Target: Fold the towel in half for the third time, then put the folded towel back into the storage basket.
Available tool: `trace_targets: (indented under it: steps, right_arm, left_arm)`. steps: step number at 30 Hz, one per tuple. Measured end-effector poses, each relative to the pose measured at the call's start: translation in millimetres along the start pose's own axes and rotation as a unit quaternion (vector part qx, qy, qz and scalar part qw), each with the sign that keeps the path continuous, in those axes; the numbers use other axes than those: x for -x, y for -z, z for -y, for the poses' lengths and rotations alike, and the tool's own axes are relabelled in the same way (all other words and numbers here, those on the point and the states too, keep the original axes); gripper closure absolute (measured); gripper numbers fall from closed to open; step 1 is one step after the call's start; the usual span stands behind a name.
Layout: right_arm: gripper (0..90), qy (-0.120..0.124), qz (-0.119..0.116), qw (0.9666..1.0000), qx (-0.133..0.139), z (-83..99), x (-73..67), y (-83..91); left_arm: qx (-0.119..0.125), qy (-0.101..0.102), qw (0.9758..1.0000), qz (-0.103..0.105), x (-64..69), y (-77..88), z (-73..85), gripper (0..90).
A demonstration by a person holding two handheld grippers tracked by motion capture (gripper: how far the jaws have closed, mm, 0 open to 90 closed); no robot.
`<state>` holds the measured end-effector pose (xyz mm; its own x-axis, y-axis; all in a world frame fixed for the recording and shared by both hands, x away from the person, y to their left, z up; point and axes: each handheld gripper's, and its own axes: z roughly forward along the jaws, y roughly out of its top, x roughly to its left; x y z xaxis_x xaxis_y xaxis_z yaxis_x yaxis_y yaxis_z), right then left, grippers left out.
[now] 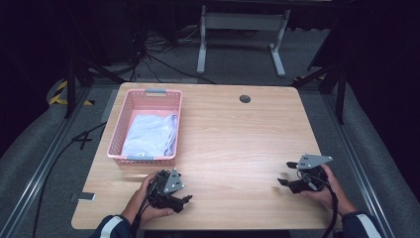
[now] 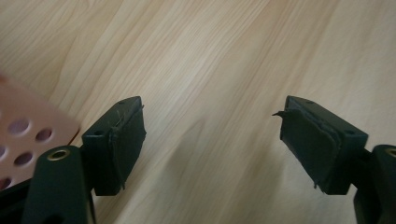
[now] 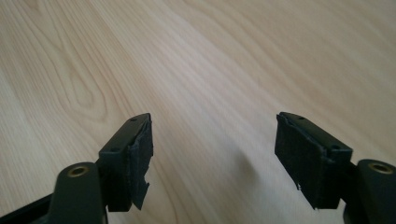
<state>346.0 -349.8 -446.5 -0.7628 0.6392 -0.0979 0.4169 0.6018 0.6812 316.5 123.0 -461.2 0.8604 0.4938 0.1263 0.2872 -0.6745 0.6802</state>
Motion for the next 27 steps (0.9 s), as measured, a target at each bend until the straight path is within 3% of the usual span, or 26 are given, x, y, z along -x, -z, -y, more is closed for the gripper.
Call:
trace_targets:
  steps: [2, 5, 7, 11, 14, 17, 23, 27]
  right_arm:
    - [28.4, -0.005, 0.002, 1.0, -0.006, 10.8, 1.5, 1.3]
    - [27.4, -0.022, 0.01, 0.9997, -0.008, 21.2, 3.8, 6.0]
    - [26.1, -0.034, 0.011, 0.9993, -0.007, 26.8, 3.9, 9.7]
    - [24.9, -0.053, 0.006, 0.9986, 0.007, 38.6, 5.1, 15.5]
    - [25.0, -0.056, 0.007, 0.9982, 0.023, 43.1, 4.7, 15.6]
    - [23.0, -0.057, 0.007, 0.9976, 0.038, 45.4, 5.1, 13.9]
    - [22.8, -0.059, 0.014, 0.9974, 0.037, 46.4, 4.5, 14.3]
    - [22.7, -0.075, 0.029, 0.9961, 0.037, 47.9, 3.4, 15.6]
  left_arm:
    - [0.006, 0.013, 0.9999, 0.006, -0.7, -1.2, 1.0, 23.4]
    - [0.018, 0.015, 0.9996, 0.014, 1.3, -4.5, -1.2, 22.8]
    - [0.016, 0.008, 0.9996, 0.022, 2.6, -7.5, -2.0, 22.1]
    - [0.005, 0.014, 0.9995, 0.027, 2.5, -14.5, -0.5, 20.9]
    - [0.011, 0.017, 0.9993, 0.032, 0.7, -17.8, -0.5, 19.3]
    - [0.022, 0.045, 0.9973, 0.052, -3.3, -23.4, 2.0, 15.9]
    - [0.022, 0.042, 0.9975, 0.053, -4.5, -25.2, 0.3, 14.0]
    - [0.021, 0.045, 0.9974, 0.052, -4.1, -25.1, 0.4, 13.8]
